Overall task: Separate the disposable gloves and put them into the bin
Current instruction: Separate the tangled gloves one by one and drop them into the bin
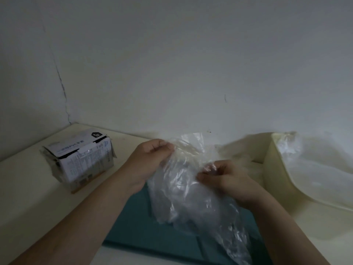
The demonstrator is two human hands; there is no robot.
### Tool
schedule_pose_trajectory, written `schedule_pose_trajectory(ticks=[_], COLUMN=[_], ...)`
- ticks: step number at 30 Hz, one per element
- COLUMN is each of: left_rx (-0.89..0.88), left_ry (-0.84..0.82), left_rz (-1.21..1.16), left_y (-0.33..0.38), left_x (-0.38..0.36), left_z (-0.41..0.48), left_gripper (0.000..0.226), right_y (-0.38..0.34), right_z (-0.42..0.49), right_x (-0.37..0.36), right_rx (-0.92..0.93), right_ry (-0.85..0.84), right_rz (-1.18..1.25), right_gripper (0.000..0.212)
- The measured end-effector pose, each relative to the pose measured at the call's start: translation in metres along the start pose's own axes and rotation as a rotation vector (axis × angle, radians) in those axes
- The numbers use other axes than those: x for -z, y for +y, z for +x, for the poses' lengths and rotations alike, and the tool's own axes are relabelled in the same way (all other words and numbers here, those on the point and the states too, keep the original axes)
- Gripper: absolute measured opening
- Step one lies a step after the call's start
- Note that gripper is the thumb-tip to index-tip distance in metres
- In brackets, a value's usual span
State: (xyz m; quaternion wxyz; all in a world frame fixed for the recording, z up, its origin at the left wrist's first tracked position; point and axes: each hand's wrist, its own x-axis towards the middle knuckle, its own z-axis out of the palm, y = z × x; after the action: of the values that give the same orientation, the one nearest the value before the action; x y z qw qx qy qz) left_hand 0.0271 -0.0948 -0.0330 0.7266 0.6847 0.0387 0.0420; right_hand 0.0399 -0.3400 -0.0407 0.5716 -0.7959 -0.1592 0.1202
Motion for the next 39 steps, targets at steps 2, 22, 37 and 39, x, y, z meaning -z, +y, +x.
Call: schedule_pose_trajectory(ticks=[2, 22, 37, 39], left_rx=[-0.024, -0.217, -0.348, -0.358], left_ry=[0.037, 0.136, -0.370, -0.441], left_rz=[0.011, 0.106, 0.136, 0.034], left_y=[0.006, 0.109, 0.169, 0.177], left_x=[0.003, -0.014, -0.159, -0.171], left_z=[-0.003, -0.044, -0.051, -0.048], left_gripper=[0.008, 0.008, 0.014, 0.016], right_y=[0.005, -0.119, -0.067, -0.057], right_z=[0.000, -0.050, -0.048, -0.043], right_x=[-0.003, 0.034, 0.210, 0.210], right_rx=[-0.034, 0.240, -0.226, -0.271], right_ry=[0.003, 0.522, 0.859, 0.800], right_rz=[-0.081, -0.142, -0.705, -0.827], right_gripper=[0.030, 0.028, 0.030, 0.026])
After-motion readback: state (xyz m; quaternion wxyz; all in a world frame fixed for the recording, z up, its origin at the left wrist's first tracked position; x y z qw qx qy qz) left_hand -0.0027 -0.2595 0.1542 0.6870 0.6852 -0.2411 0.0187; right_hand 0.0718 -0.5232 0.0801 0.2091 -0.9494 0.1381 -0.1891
